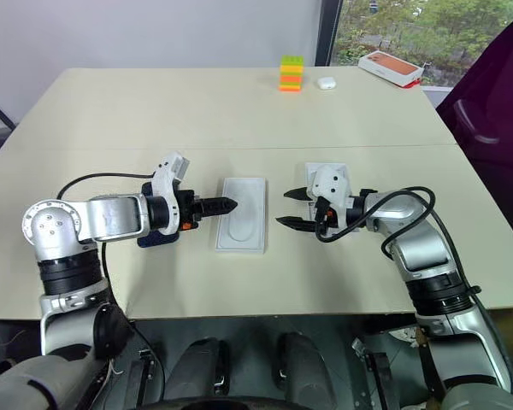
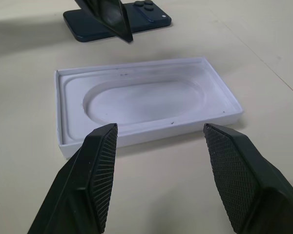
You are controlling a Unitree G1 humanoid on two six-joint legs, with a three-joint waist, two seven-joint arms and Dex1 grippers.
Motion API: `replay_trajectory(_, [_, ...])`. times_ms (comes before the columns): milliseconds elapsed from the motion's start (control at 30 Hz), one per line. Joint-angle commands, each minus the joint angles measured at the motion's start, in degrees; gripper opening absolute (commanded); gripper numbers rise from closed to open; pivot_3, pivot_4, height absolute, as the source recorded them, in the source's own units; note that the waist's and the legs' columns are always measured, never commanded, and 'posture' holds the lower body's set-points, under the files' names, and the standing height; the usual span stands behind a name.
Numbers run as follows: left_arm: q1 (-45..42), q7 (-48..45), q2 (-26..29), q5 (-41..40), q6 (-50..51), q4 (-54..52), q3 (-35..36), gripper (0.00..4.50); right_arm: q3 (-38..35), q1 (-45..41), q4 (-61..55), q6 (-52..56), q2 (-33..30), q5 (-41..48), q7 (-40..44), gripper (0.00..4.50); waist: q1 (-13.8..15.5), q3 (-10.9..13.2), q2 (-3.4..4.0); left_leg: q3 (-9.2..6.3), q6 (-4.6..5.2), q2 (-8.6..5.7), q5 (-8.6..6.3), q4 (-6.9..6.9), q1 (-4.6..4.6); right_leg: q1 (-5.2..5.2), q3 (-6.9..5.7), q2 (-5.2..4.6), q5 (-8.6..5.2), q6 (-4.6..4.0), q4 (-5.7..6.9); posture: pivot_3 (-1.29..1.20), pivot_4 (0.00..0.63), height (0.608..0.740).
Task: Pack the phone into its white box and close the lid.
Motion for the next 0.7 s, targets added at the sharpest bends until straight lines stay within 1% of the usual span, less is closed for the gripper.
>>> replay_trajectory(33, [1.79, -10.88, 6.02, 2.36, -4.92, -8.87, -1.63, 3.29, -0.52, -1.58, -0.79, 0.11, 0.46, 0.23, -0.92, 2.98, -0.01, 0.01, 0.03, 0.01, -0.03, 0.00, 0.02, -0.03, 0.00, -0.01, 0.00, 0.00, 0.00, 0.00, -0.01, 0.00, 0.150, 0.740])
replay_trajectory(67, [2.69, -15.10, 7.80, 5.16, -7.92, -11.75, -2.17, 3.29, -0.61, -1.78, -0.80, 0.35, 0.65, 0.34, -1.23, 2.98, -0.04, 0.03, 0.05, 0.01, -0.04, 0.00, 0.02, -0.04, 0.02, -0.02, 0.00, 0.00, 0.00, -0.01, 0.00, 0.00, 0.150, 0.740])
replay_trajectory(133, [6.82, -26.85, 14.91, 13.92, -15.93, -16.55, -4.31, 3.29, -0.63, -2.70, -0.98, 1.28, 2.01, 0.34, -3.18, 2.98, -0.14, 0.04, 0.06, 0.04, -0.08, 0.00, 0.03, -0.06, 0.00, -0.04, -0.02, 0.00, -0.01, -0.02, -0.02, 0.00, 0.150, 0.740])
replay_trajectory(200, [10.61, -35.14, 19.03, 20.04, -23.53, -16.01, -4.30, 3.29, -0.09, -3.52, -1.35, 2.43, 3.79, 0.23, -4.90, 2.98, -0.16, 0.08, 0.16, 0.10, -0.09, 0.02, 0.04, -0.10, 0.02, -0.09, 0.01, 0.03, 0.00, -0.06, -0.02, 0.00, 0.150, 0.740])
replay_trajectory(233, [13.36, -40.30, 21.64, 24.52, -28.73, -15.52, -5.06, 3.33, 0.77, -3.92, -1.53, 2.84, 4.97, -0.48, -6.22, 2.71, -0.19, 0.09, 0.16, 0.09, -0.09, 0.01, 0.04, -0.10, 0.01, -0.09, 0.00, 0.03, -0.01, -0.08, -0.02, 0.00, 0.150, 0.740])
replay_trajectory(267, [16.61, -44.84, 24.26, 31.21, -36.09, -15.35, -6.90, 3.34, 1.58, -4.25, -1.86, 3.60, 6.23, -0.92, -7.43, 2.42, -0.42, 0.09, 0.16, 0.08, -0.09, 0.03, 0.04, -0.10, -0.02, -0.15, -0.01, 0.06, -0.04, -0.16, -0.03, 0.00, 0.150, 0.740])
replay_trajectory(300, [19.62, -49.71, 25.23, 35.12, -42.24, -15.05, -7.28, 3.34, 2.43, -4.60, -2.10, 4.61, 7.61, -1.45, -8.78, 2.12, -0.51, 0.11, 0.21, 0.13, -0.09, 0.07, 0.04, -0.11, -0.02, -0.18, 0.01, 0.09, -0.07, -0.28, -0.03, 0.00, 0.150, 0.740])
replay_trajectory(333, [21.55, -53.62, 25.45, 35.61, -44.62, -14.38, -7.01, 3.34, 3.25, -4.88, -2.12, 5.22, 8.72, -2.20, -10.02, 1.65, -0.56, 0.11, 0.21, 0.12, -0.08, 0.07, 0.04, -0.15, -0.04, -0.21, 0.02, 0.08, -0.08, -0.29, -0.03, 0.00, 0.150, 0.740])
replay_trajectory(367, [23.34, -55.50, 25.21, 37.00, -47.20, -13.72, -6.69, 3.34, 4.48, -5.09, -2.10, 4.91, 9.56, -3.49, -10.99, 1.17, -0.52, 0.11, 0.21, 0.13, -0.08, 0.07, 0.04, -0.15, -0.11, -0.29, 0.02, 0.07, -0.08, -0.31, -0.03, 0.00, 0.150, 0.740])
replay_trajectory(400, [24.70, -56.98, 24.35, 38.10, -49.82, -13.18, -6.09, 3.34, 5.58, -5.28, -1.94, 4.36, 10.17, -4.83, -11.76, 0.61, -0.36, 0.11, 0.21, 0.12, -0.08, 0.08, 0.04, -0.13, -0.25, -0.40, 0.00, 0.06, -0.01, -0.43, -0.03, 0.00, 0.150, 0.740])
replay_trajectory(433, [25.77, -58.52, 23.93, 39.14, -51.82, -12.76, -5.92, 3.34, 6.37, -5.57, -1.54, 3.93, 10.76, -5.83, -12.49, 0.16, -0.16, 0.11, 0.21, 0.10, -0.06, 0.08, 0.05, -0.08, -0.55, -0.65, 0.00, 0.04, 0.02, -0.45, -0.02, 0.00, 0.150, 0.740])
replay_trajectory(467, [26.47, -59.72, 23.58, 40.17, -53.51, -12.46, -5.86, 3.34, 6.80, -5.76, -1.27, 3.71, 11.14, -6.42, -12.93, 0.07, 0.10, 0.11, 0.21, 0.10, -0.06, 0.07, 0.05, 0.00, -0.85, -0.91, 0.00, 0.03, 0.06, -0.49, 0.00, 0.00, 0.150, 0.740])
replay_trajectory(500, [27.35, -60.41, 22.82, 40.83, -54.92, -12.17, -5.48, 3.34, 7.56, -6.43, -0.14, 3.62, 12.25, -7.41, -14.10, 0.07, 0.26, 0.11, 0.21, 0.10, -0.05, 0.06, 0.05, 0.03, -0.94, -0.96, 0.00, 0.02, 0.15, -0.34, -0.01, 0.00, 0.150, 0.740])
replay_trajectory(567, [28.87, -62.28, 22.82, 41.85, -55.79, -11.81, -5.67, 3.34, 10.17, -7.45, 2.01, 1.80, 13.35, -11.06, -16.16, 0.07, 0.21, 0.11, 0.21, 0.14, 0.02, 0.06, 0.01, 0.03, -0.98, -0.96, -0.02, 0.01, 0.15, -0.32, -0.08, 0.00, 0.150, 0.740])
replay_trajectory(633, [29.60, -62.70, 22.57, 43.82, -57.09, -11.51, -6.20, 3.34, 12.50, -7.97, 4.80, -0.04, 13.97, -14.71, -18.11, 0.07, 0.23, 0.10, 0.20, 0.16, 0.09, 0.06, -0.03, 0.03, -0.98, -0.96, -0.01, 0.01, 0.15, -0.30, -0.12, 0.00, 0.150, 0.740])
replay_trajectory(700, [29.67, -62.80, 22.13, 44.12, -56.98, -11.76, -6.21, 3.34, 14.31, -8.68, 7.78, -1.80, 14.22, -18.01, -19.84, 0.07, 0.24, 0.10, 0.20, 0.15, 0.12, 0.06, -0.05, 0.02, -0.98, -0.95, -0.03, 0.01, 0.13, -0.27, -0.11, 0.00, 0.150, 0.740])
